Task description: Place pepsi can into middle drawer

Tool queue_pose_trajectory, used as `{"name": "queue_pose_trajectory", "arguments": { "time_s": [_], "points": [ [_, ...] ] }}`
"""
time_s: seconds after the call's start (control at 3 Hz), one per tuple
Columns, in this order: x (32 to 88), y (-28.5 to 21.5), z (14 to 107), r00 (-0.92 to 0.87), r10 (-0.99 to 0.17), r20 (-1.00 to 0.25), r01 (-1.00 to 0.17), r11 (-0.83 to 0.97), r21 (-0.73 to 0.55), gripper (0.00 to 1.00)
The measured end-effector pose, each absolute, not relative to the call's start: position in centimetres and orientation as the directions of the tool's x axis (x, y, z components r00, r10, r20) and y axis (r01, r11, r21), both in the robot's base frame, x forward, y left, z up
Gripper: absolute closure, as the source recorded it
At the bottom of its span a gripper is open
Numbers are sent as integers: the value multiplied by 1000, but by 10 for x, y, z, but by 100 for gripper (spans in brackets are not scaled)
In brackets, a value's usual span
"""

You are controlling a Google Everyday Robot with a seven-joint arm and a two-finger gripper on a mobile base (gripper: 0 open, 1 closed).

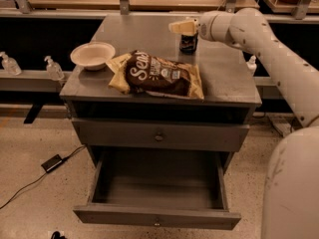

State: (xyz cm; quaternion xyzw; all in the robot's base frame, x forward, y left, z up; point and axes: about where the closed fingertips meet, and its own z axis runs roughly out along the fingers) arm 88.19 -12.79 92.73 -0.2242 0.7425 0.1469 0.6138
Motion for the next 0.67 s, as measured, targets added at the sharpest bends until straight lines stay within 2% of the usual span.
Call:
{"name": "queue_pose_trajectory", "arguments": {
  "time_s": [0.67],
  "points": [
    [889,-124,916,-148,-89,-985,-511,860,-1,64]
  ]
}}
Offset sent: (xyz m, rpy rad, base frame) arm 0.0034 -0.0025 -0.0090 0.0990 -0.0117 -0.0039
